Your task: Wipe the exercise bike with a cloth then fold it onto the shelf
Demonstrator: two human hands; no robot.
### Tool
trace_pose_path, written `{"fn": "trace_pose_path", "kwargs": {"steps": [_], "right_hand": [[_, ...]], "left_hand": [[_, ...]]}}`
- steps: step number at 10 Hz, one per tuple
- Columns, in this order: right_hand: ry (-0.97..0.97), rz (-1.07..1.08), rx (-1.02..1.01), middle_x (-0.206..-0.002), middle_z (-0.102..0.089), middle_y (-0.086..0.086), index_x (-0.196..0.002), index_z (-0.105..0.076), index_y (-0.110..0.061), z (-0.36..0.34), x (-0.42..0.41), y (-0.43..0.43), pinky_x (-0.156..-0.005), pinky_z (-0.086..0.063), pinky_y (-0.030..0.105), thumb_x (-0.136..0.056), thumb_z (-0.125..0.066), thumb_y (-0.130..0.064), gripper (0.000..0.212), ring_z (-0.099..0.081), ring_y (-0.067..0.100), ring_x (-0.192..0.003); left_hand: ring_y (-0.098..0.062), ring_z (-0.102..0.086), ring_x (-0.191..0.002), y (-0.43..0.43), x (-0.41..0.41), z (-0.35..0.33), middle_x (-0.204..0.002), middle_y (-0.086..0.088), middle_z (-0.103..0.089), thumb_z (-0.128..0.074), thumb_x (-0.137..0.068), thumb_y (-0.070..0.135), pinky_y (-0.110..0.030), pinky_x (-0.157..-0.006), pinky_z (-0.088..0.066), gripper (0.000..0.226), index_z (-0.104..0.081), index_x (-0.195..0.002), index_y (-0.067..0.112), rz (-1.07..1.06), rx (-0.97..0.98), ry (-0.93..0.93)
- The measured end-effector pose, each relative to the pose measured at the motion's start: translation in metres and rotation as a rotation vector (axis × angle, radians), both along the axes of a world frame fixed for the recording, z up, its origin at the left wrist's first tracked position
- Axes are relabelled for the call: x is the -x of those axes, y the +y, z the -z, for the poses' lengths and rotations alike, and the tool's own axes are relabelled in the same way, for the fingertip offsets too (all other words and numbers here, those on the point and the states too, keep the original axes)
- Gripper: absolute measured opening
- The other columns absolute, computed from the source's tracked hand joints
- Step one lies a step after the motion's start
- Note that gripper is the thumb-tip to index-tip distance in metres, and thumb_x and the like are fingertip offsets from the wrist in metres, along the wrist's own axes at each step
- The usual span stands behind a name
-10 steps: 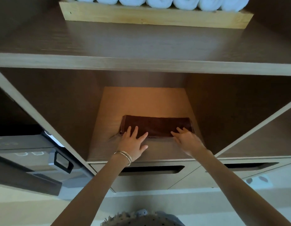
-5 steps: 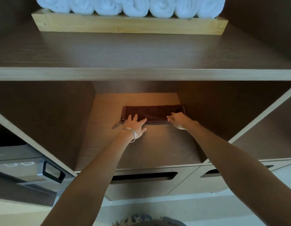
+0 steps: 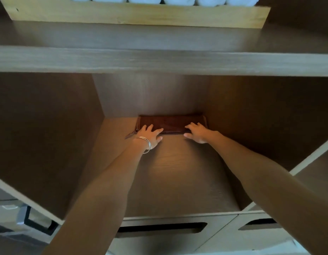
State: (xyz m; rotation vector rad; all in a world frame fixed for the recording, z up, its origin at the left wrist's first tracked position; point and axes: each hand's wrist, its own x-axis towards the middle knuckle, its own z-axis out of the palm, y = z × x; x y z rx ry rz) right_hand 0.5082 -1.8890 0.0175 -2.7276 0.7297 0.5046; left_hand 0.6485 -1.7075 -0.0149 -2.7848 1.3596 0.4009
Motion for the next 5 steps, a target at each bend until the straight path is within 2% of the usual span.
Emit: {"fn": "trace_pose_path", "kwargs": {"steps": [3, 5], "right_hand": [[0.025, -0.011, 0.096, -0.159, 0.001, 0.014, -0.150, -0.007, -0.024, -0.004, 0.019, 0.018, -0.117, -0.003, 0.051, -0.099, -0.024, -0.049, 0.059, 0.007, 0.038, -0.145], [-0.084, -0.049, 0.150, -0.156, -0.015, 0.014, -0.149, -0.016, -0.016, -0.051, 0.049, 0.061, -0.116, -0.015, 0.044, -0.101, -0.035, -0.034, 0.055, -0.009, 0.034, -0.144]], "left_hand": [[-0.033, -0.007, -0.145, 0.024, 0.005, -0.021, -0.159, -0.009, -0.005, -0.032, -0.097, 0.046, -0.046, -0.118, -0.016, 0.054, -0.014, -0.147, 0.034, 0.043, 0.023, -0.039], [-0.028, -0.028, -0.139, 0.046, 0.035, -0.063, -0.153, -0.008, -0.030, -0.042, -0.095, 0.039, -0.042, -0.112, -0.028, 0.053, -0.029, -0.144, 0.027, 0.156, 0.112, -0.131]]}}
